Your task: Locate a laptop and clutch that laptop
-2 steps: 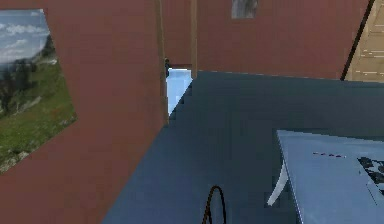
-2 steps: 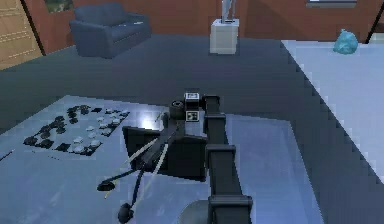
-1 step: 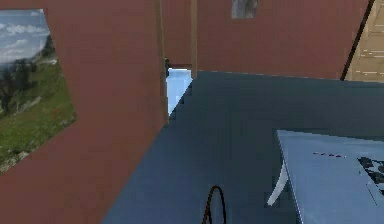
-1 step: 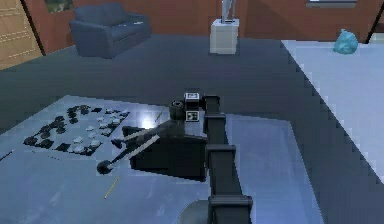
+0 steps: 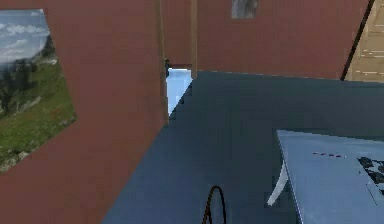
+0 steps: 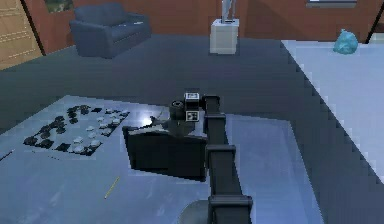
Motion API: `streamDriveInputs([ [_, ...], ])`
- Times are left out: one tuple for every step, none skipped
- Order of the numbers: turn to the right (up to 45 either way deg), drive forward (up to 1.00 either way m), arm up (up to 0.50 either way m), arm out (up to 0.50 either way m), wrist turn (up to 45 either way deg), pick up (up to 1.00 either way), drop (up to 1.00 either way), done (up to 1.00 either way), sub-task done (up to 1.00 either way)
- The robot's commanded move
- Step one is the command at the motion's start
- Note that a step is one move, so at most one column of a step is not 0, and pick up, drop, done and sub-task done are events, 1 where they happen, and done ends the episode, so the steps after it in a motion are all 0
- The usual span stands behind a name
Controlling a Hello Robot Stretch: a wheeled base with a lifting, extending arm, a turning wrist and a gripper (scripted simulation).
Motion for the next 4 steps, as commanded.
streamDriveInputs([
  [0.0, 0.00, 0.00, 0.00, 45.0, 0.00, 0.00, 0.00, 0.00],
  [0.0, 0.00, 0.00, 0.00, 27.0, 0.00, 0.00, 0.00, 0.00],
  [0.0, 0.00, -0.30, 0.00, 0.0, 0.00, 0.00, 0.00, 0.00],
  [0.0, 0.00, 0.00, 0.00, 0.0, 1.00, 0.00, 0.00, 0.00],
])
